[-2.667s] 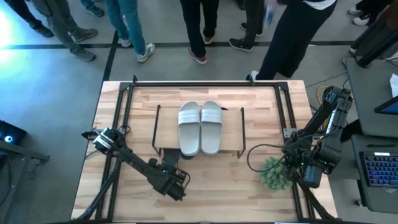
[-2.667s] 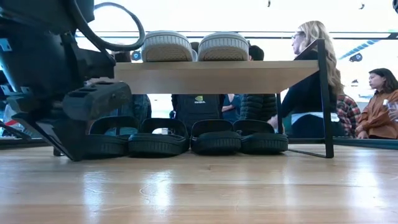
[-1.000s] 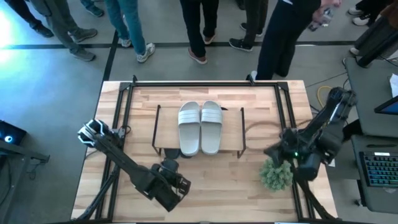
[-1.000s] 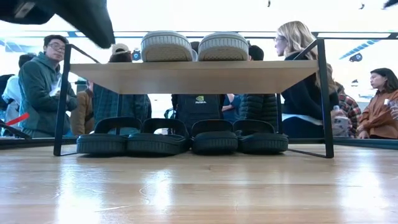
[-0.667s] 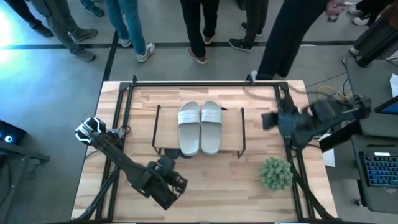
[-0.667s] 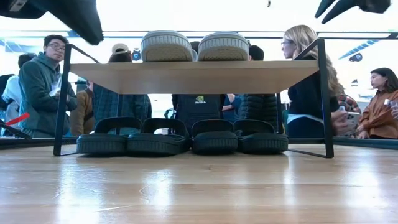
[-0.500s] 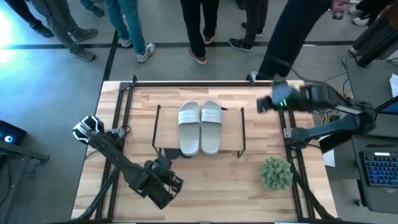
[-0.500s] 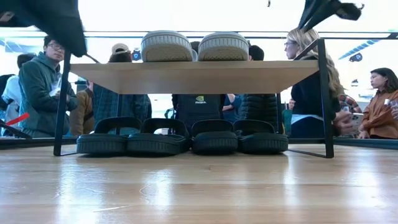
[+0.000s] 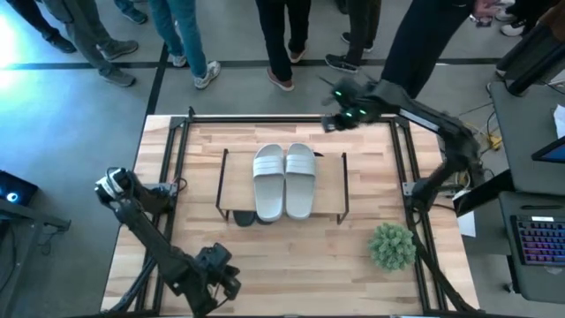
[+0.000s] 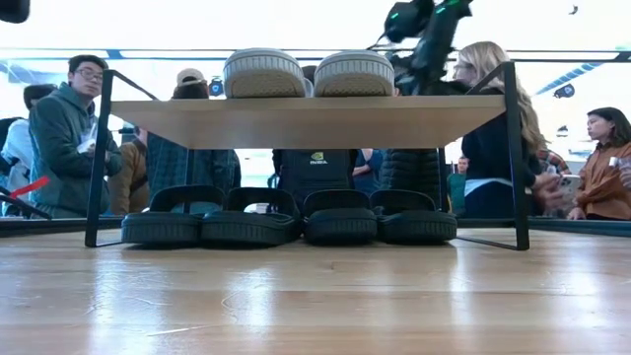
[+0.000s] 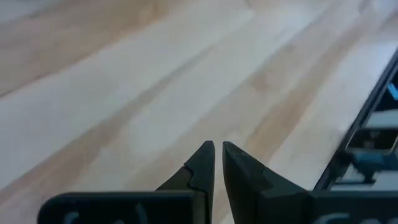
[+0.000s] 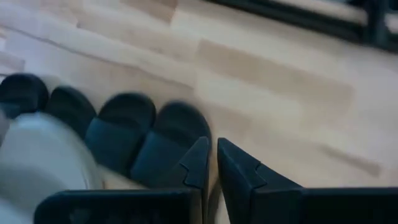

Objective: Pick and place slides into the shelf
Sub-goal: Adjust the slides on the shelf

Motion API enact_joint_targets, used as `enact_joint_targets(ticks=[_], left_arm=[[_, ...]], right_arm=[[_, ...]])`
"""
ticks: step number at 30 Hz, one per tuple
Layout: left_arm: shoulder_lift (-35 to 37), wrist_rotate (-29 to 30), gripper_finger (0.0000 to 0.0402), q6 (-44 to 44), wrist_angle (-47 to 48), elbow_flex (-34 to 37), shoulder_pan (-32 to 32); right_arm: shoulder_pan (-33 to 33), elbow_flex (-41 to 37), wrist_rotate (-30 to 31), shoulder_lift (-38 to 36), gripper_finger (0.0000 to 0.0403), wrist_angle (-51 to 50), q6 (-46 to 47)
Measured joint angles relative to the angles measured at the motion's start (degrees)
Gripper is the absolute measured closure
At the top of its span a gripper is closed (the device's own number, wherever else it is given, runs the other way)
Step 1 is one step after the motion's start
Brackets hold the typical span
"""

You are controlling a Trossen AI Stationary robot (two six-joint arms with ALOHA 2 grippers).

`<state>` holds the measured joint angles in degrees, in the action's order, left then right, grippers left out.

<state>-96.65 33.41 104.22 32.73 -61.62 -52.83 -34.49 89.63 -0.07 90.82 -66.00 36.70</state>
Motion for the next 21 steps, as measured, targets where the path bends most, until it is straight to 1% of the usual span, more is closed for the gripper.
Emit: enact_joint_targets(ticks=[5,8,11,15,21], left_arm=[[0.07,0.57,0.0385,0.27,-0.87,3.15,-4.54],[0.09,0.51,0.0385,0.98,-0.88,4.53,-7.06],[0.16,0.51,0.0385,1.39,-1.62,5.98,-8.13],[0.16,0.84,0.0385,1.39,-4.32,8.25,-8.03],[0.16,1.22,0.0385,1.36,-5.39,9.21,-7.92]], right_arm=[[-2.36,11.71,-0.11,12.81,0.0375,-0.34,-4.85],[-5.11,17.92,-3.30,19.77,0.0375,-1.41,-6.53],[-8.17,23.56,-7.65,25.73,0.0375,-5.18,-6.62],[-10.26,29.72,-8.25,31.78,0.0375,-11.61,-7.08],[-10.65,35.60,-17.97,38.89,0.0375,-17.00,-7.41]])
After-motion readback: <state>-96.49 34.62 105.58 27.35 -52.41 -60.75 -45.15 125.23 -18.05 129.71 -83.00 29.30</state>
